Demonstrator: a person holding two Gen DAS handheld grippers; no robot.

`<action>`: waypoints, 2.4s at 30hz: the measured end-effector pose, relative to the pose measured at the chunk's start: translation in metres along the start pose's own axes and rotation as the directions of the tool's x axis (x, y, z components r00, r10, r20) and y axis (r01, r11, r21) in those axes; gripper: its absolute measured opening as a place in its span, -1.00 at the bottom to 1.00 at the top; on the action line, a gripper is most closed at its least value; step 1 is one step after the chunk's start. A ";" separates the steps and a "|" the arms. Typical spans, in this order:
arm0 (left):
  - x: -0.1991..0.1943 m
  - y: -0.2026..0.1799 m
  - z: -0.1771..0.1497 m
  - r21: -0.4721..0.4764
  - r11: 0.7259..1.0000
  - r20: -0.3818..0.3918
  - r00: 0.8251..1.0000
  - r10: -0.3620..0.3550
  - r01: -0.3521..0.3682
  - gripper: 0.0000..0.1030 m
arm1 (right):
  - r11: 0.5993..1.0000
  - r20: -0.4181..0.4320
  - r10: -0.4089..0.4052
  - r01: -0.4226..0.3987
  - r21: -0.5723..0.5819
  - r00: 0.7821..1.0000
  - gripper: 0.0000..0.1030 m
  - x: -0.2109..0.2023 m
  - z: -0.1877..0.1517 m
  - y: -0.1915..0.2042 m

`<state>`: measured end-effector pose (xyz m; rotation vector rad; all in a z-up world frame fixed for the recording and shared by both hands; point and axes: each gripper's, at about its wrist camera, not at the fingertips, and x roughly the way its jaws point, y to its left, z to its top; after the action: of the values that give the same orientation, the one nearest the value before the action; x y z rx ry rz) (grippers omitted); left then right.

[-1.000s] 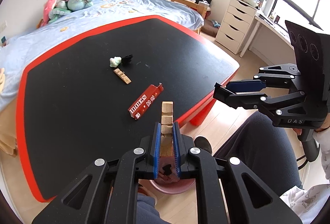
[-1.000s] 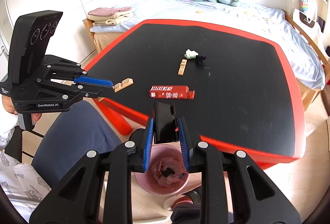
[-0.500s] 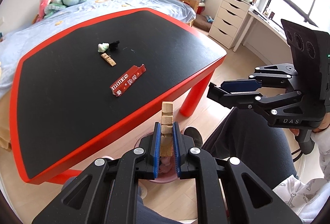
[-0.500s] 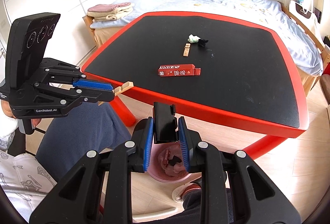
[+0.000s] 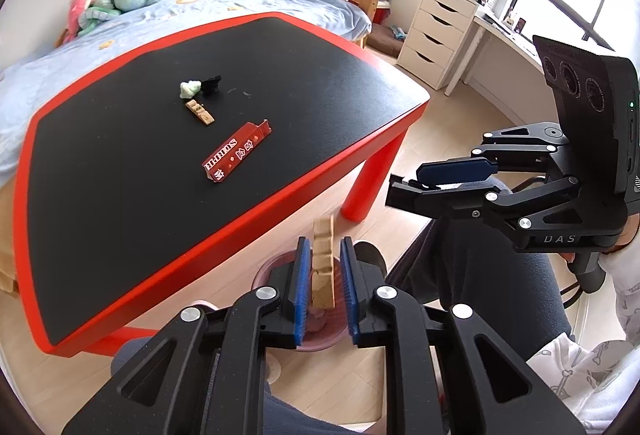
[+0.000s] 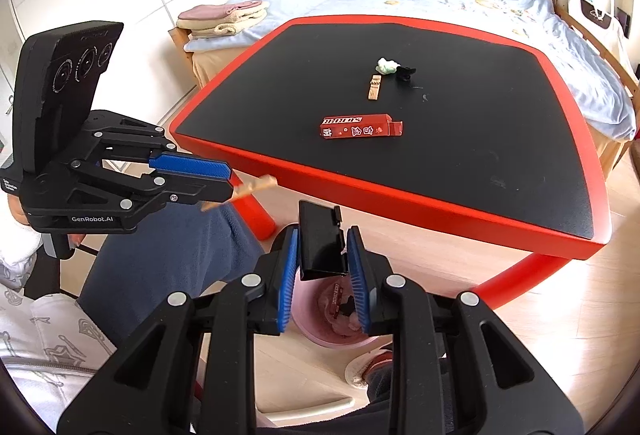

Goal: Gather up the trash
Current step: 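Carry the black object and clothespin to the pink bin and open both tools, then move both open tools back over the table toward the remaining tissue and clothespin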

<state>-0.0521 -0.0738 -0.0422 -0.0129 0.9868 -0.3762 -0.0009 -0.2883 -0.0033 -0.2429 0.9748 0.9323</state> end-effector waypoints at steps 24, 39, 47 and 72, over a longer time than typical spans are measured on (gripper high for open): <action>-0.011 0.021 -0.002 -0.118 0.989 0.034 0.995 0.098 -0.093 0.85 | 0.998 0.003 -0.041 0.041 0.049 0.999 0.90 0.003 -0.001 -0.005; -0.010 0.039 0.021 -0.164 0.980 0.044 0.991 0.125 -0.116 0.85 | 0.995 0.020 -0.087 0.086 0.051 0.996 0.92 0.004 0.024 -0.016; 0.002 0.063 0.055 -0.204 0.969 0.054 0.986 0.157 -0.143 0.85 | 0.993 0.048 -0.114 0.112 0.040 0.992 0.93 0.012 0.071 -0.038; 0.114 0.118 0.114 -0.291 0.934 -0.042 0.978 0.203 -0.206 0.85 | 0.998 -0.040 -0.062 0.061 -0.021 0.997 0.92 0.147 0.193 -0.123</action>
<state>0.1330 -0.0174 -0.0929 -0.1764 1.0377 -0.0352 0.2428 -0.1708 -0.0366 -0.3073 0.9903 0.8839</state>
